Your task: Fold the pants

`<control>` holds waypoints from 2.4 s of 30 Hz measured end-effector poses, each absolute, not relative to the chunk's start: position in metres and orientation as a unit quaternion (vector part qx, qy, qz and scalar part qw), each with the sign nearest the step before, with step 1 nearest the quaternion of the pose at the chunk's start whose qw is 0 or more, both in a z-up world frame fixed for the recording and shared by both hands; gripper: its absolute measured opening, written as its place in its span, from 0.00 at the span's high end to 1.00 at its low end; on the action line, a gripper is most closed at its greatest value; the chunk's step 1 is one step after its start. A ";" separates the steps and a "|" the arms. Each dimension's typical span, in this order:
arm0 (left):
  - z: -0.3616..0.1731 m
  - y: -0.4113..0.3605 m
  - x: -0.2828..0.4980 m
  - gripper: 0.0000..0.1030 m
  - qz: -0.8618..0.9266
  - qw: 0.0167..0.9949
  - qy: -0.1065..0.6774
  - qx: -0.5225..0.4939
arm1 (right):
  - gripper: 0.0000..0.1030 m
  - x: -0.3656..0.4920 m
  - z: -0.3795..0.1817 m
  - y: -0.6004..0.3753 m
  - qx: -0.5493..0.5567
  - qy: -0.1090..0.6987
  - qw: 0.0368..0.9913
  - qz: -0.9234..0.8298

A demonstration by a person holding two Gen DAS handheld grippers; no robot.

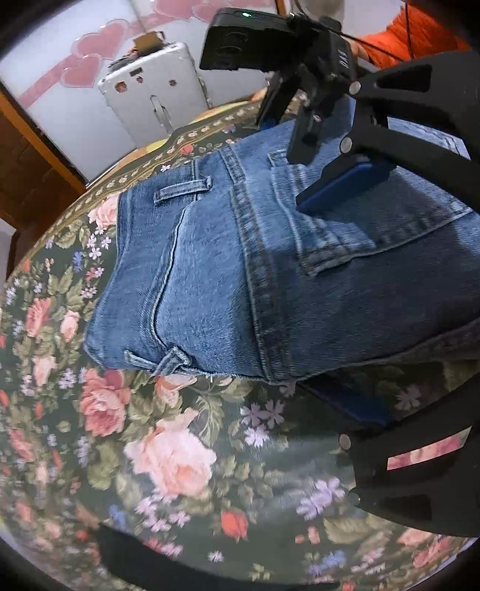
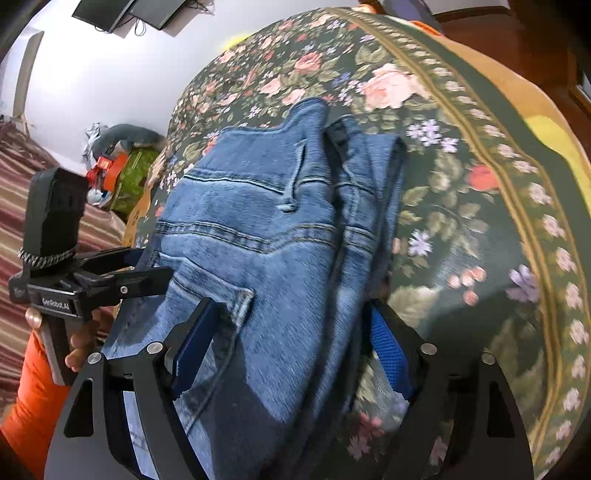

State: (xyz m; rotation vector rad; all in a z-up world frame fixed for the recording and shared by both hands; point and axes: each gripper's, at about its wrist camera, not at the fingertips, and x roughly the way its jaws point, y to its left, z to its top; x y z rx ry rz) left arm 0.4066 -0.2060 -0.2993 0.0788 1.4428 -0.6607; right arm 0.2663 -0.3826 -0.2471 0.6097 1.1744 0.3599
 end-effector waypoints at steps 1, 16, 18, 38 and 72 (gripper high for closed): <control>-0.300 -0.206 0.409 0.12 -0.298 0.701 0.647 0.030 | 0.23 0.269 -0.247 -0.381 0.281 0.543 0.773 0.170; -0.280 -0.221 0.396 0.52 -0.303 0.742 0.595 0.062 | 0.74 0.277 -0.228 -0.384 0.238 0.536 0.793 0.165; -0.273 -0.216 0.391 0.56 -0.302 0.749 0.586 0.065 | 0.82 0.276 -0.224 -0.383 0.236 0.534 0.795 0.165; -0.155 -0.125 0.358 0.69 -0.244 0.866 0.435 0.048 | 0.86 0.307 -0.114 -0.308 0.140 0.437 0.859 0.229; -0.243 0.074 0.586 0.69 -0.078 0.894 0.429 -0.101 | 0.87 0.571 -0.168 -0.104 0.051 0.470 0.832 0.291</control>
